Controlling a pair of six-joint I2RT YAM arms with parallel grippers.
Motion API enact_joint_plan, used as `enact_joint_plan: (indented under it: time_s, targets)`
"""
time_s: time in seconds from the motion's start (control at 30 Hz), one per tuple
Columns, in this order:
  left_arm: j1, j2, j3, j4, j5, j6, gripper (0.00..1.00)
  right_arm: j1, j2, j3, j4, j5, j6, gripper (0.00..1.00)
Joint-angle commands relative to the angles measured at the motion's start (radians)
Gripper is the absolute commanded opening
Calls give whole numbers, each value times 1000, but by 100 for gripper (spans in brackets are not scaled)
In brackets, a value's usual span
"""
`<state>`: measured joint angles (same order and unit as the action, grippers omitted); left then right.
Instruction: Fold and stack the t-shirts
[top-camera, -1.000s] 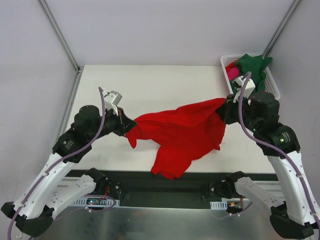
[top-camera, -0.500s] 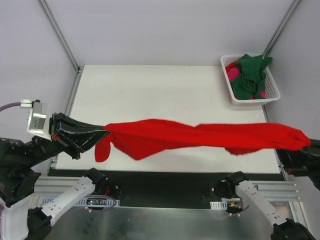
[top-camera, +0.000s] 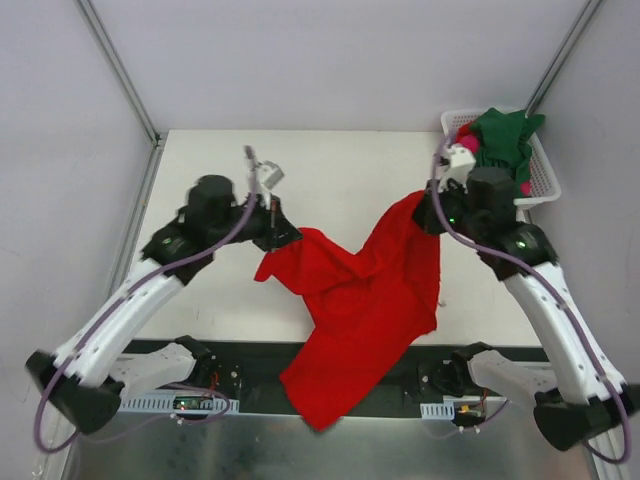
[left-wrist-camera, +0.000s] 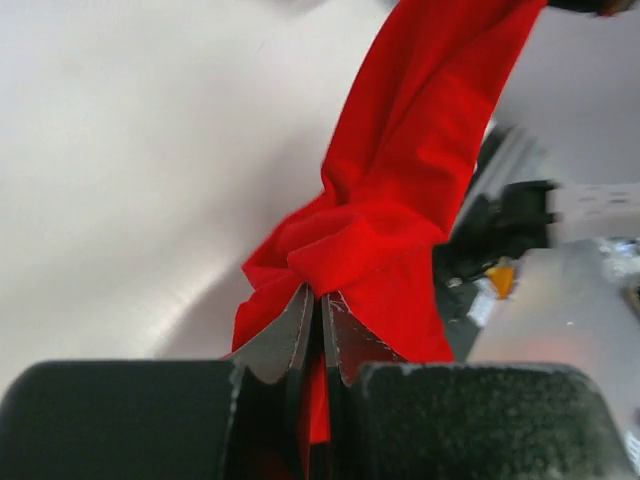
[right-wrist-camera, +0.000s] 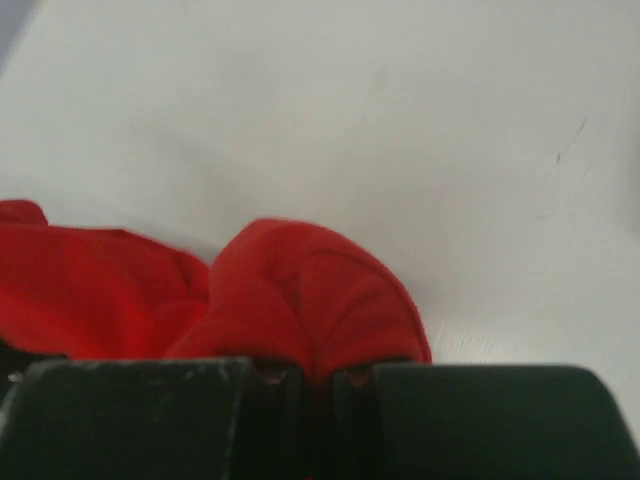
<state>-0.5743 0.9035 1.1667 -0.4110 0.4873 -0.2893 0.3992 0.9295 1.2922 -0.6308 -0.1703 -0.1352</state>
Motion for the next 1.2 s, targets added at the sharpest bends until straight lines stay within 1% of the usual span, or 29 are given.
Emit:
enact_joint_plan:
  time_s: [0.0, 0.07, 0.1, 0.17, 0.2, 0.27, 0.3, 0.37, 0.4, 0.43, 0.5, 0.53, 0.6, 0.67, 0.77, 0.9, 1.17]
  targets:
    - [10, 264, -163, 96, -81, 82, 0, 1, 148, -108, 154, 45, -3, 1]
    - [8, 368, -203, 147, -101, 78, 0, 3, 196, -128, 163, 45, 5, 1]
    - [10, 473, -205, 153, -99, 78, 0, 1, 234, -131, 161, 45, 5, 1]
    - [8, 566, -194, 164, -90, 82, 0, 6, 255, -142, 161, 41, 9, 1]
    - [7, 630, -193, 170, -90, 82, 3, 9, 258, -143, 161, 41, 11, 1]
    - [7, 664, -188, 185, -101, 84, 10, 21, 262, -149, 161, 46, 11, 1]
    - [7, 673, -187, 189, -122, 84, 11, 24, 259, -151, 160, 51, 9, 1]
    - [7, 670, -177, 189, -147, 91, 29, 29, 253, -153, 154, 63, 8, 1]
    - [7, 660, -177, 189, -167, 93, 34, 29, 250, -154, 152, 64, 5, 1]
    - [7, 652, -174, 187, -173, 96, 47, 30, 252, -156, 148, 69, 6, 2]
    - [7, 629, -168, 187, -188, 101, 57, 32, 249, -160, 143, 71, 5, 2]
    - [5, 620, -167, 184, -197, 102, 68, 30, 249, -163, 141, 71, 3, 1]
    - [5, 589, -165, 181, -202, 104, 75, 32, 241, -171, 141, 69, 5, 1]
    - [5, 569, -160, 173, -214, 104, 78, 32, 238, -180, 143, 69, 8, 1]
    - [5, 549, -164, 170, -233, 113, 80, 33, 232, -189, 143, 68, 11, 1]
    - [7, 558, -160, 172, -250, 122, 80, 36, 226, -192, 141, 68, 11, 1]
    - [7, 601, -130, 173, -233, 125, 78, 38, 200, -208, 128, 86, 6, 2]
